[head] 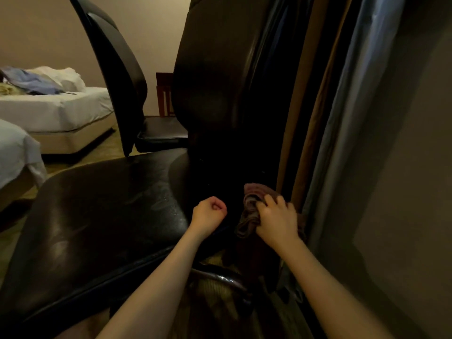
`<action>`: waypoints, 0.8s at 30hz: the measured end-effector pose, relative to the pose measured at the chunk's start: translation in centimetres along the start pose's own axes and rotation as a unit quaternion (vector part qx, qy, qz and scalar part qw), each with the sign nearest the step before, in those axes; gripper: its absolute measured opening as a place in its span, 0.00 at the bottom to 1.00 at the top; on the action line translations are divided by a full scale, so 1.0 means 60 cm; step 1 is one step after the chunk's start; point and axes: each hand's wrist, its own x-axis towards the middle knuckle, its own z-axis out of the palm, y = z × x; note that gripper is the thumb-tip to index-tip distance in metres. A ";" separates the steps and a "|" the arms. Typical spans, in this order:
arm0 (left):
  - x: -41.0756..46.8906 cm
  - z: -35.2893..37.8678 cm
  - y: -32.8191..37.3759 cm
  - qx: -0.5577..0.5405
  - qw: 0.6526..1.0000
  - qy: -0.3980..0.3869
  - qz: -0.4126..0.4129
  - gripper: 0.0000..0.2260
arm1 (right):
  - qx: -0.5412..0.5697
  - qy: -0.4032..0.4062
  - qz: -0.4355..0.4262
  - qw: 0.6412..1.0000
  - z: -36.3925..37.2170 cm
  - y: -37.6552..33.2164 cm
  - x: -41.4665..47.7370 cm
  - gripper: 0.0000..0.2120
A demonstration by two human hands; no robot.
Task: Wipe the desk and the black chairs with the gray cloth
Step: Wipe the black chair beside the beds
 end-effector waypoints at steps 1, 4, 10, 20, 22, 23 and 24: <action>-0.001 0.001 0.000 -0.002 1.000 0.000 0.001 0.11 | 0.040 -0.054 0.023 0.997 -0.012 -0.001 0.001 0.16; 0.003 -0.004 0.003 -0.062 0.998 0.010 -0.009 0.11 | 0.152 -0.117 0.090 0.977 -0.073 0.003 0.014 0.09; 0.015 -0.060 0.006 -0.049 0.991 0.126 0.000 0.06 | 0.220 0.072 0.079 0.970 -0.097 -0.076 0.106 0.17; 0.011 -0.046 -0.034 -0.074 0.987 0.140 0.003 0.07 | 0.022 0.059 -0.003 0.998 0.058 -0.135 0.216 0.19; 0.015 -0.045 -0.037 -0.076 0.987 0.140 0.004 0.06 | 0.030 -0.003 -0.008 0.999 0.071 -0.143 0.250 0.16; 0.017 -0.045 -0.038 -0.083 0.987 0.139 0.004 0.06 | 0.045 -0.027 -0.009 0.999 0.071 -0.143 0.262 0.15; 0.019 -0.045 -0.039 -0.092 0.986 0.138 0.003 0.06 | 0.077 -0.045 -0.008 0.996 0.070 -0.140 0.270 0.13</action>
